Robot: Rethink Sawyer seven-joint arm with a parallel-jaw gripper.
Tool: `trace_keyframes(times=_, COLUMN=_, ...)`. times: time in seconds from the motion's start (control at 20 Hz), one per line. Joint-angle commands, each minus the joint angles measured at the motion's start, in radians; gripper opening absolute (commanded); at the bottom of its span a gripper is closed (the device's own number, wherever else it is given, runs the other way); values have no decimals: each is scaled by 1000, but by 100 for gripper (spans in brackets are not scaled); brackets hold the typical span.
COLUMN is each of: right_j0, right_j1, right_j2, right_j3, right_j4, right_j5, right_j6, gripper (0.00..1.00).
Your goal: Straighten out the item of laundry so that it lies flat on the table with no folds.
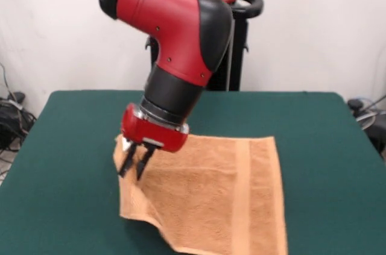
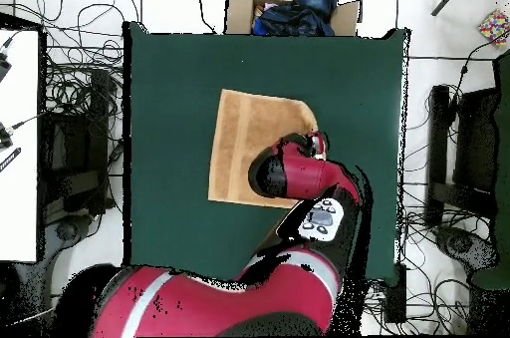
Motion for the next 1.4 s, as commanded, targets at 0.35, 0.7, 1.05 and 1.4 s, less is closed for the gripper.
trace_keyframes(times=0.35, right_j0=97, right_j1=155, right_j2=-181, right_j3=-53, right_j4=112, right_j5=-22, right_j6=249, gripper=0)
trace_keyframes(times=0.7, right_j0=-67, right_j1=139, right_j2=11, right_j3=17, right_j4=134, right_j5=-126, right_j6=272, gripper=100)
trace_keyframes(times=1.05, right_j0=-127, right_j1=7, right_j2=86, right_j3=61, right_j4=135, right_j5=70, right_j6=206, gripper=100)
trace_keyframes(times=1.4, right_j0=-253, right_j1=-153, right_j2=299, right_j3=161, right_j4=129, right_j5=286, right_j6=128, gripper=100)
